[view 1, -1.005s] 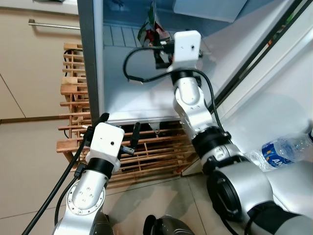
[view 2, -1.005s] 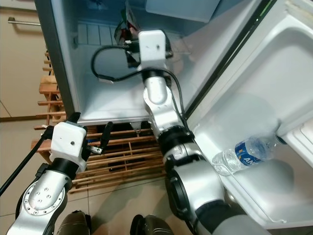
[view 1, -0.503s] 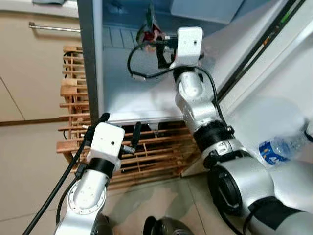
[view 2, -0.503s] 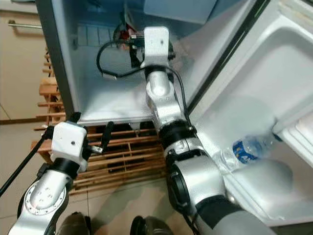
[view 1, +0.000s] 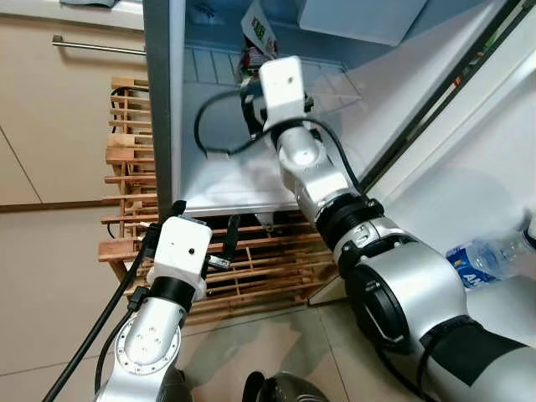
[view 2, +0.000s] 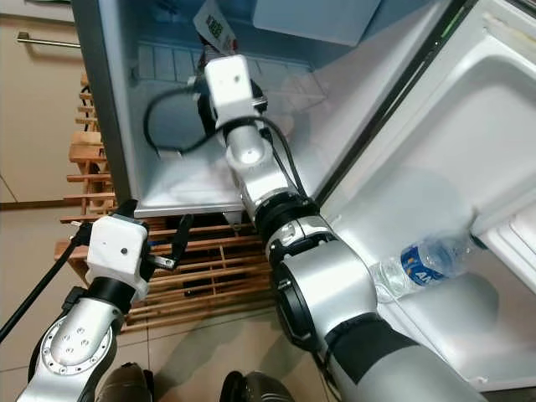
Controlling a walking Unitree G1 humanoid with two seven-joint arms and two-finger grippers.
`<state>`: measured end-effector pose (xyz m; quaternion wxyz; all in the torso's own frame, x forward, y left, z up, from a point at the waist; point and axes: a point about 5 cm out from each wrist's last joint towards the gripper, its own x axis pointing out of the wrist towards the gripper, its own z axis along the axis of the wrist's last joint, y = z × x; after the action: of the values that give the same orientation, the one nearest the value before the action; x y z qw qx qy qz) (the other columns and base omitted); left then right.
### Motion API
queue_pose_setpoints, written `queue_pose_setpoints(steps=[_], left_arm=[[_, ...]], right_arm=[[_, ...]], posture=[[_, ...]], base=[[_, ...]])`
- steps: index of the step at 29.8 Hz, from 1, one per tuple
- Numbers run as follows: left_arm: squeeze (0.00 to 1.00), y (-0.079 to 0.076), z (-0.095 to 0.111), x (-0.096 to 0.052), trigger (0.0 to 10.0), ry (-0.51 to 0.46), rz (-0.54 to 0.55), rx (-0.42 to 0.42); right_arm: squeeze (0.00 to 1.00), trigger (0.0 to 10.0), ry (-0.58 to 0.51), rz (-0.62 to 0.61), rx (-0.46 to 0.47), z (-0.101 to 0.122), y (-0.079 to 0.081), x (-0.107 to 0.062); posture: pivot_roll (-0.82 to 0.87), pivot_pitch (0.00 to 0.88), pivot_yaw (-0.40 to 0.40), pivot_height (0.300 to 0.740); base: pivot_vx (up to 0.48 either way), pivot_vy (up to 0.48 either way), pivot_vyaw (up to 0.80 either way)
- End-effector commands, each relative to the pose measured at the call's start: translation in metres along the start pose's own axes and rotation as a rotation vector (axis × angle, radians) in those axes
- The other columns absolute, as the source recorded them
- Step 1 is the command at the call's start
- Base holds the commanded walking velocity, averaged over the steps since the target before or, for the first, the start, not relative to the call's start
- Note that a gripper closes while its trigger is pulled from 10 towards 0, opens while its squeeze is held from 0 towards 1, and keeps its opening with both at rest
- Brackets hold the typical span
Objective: Restocking fridge
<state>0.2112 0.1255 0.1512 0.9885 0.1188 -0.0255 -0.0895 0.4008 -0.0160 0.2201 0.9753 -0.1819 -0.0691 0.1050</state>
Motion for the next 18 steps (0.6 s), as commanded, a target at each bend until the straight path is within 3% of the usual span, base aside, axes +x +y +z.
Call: queue_pose_setpoints(steps=[1,2,9,12,14,18], left_arm=[[0.00,-0.003,0.003,-0.001,10.0,-0.009,-0.004,-0.004],[0.00,-0.002,0.003,-0.002,10.0,-0.007,-0.001,-0.003],[0.00,-0.004,0.004,-0.001,10.0,-0.010,-0.016,-0.003],[0.00,-0.004,0.004,-0.001,10.0,-0.011,-0.022,-0.003],[0.00,-0.005,0.003,0.000,10.0,-0.010,-0.033,-0.006],[0.00,-0.006,0.003,0.001,10.0,-0.011,-0.042,-0.006]], right_arm=[[0.00,7.2,-0.003,-0.061,-0.138,-0.006,-0.021,0.001],[0.00,8.6,-0.010,-0.073,-0.214,-0.008,-0.027,0.002],[0.00,8.7,-0.053,-0.143,-0.381,0.003,-0.047,0.006],[0.00,8.8,-0.078,-0.191,-0.370,0.012,-0.057,0.008],[0.00,8.7,-0.043,-0.216,-0.264,0.011,-0.065,0.009],[0.00,8.6,0.004,-0.209,-0.188,0.005,-0.067,0.008]], posture=[[0.29,0.109,-0.245,0.740],[0.29,0.110,-0.245,0.740],[0.29,0.098,-0.231,0.740],[0.28,0.090,-0.226,0.740],[0.28,0.080,-0.223,0.740],[0.28,0.075,-0.220,0.740]], base=[[0.000,0.000,0.00],[0.000,0.000,0.00],[0.000,0.000,0.00],[0.000,0.000,0.00],[0.000,0.000,0.00],[0.000,0.000,0.00]])
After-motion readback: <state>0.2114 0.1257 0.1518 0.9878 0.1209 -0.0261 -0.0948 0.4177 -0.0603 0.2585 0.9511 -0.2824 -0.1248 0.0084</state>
